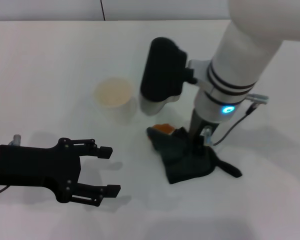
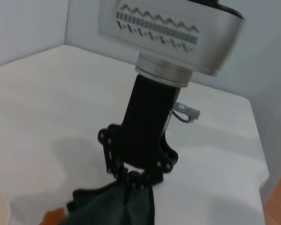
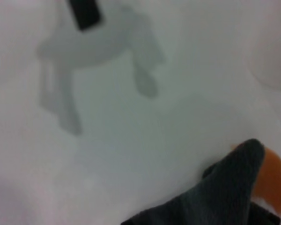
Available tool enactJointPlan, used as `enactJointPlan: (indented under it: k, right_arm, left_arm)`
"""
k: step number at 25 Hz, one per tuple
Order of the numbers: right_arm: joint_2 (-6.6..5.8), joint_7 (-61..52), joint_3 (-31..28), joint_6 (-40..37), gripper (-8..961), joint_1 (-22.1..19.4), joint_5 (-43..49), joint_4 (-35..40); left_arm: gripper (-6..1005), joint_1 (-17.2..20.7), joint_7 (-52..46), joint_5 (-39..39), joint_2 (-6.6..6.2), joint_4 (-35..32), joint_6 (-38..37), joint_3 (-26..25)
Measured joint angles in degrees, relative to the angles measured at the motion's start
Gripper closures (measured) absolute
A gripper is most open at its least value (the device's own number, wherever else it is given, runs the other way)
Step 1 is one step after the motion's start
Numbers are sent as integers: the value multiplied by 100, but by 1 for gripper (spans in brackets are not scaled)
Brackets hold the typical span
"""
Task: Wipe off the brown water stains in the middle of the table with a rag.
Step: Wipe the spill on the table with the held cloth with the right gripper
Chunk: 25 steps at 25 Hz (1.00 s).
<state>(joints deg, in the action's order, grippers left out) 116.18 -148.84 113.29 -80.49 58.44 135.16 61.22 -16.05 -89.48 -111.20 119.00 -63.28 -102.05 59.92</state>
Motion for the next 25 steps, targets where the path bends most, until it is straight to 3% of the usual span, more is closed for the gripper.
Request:
enactJointPlan:
  k: [6,14,20,25]
  right_arm:
    - [1,7,598,590,872,197,-349,-57]
    - [1,83,876,1385,873,244,-414,-472]
    - [0,84,887,1693,875,302,-266,-794]
    - [0,84,527,1783,876,206,172,-872]
  left_arm:
    - [131,-23,-8,3,6,-1,2,36]
    - [131,-30,-52,3,17,3,37,73]
    - [131,-41,-45,3,18,3,52,73]
    - [131,-40,-40,3,18,0,54,73]
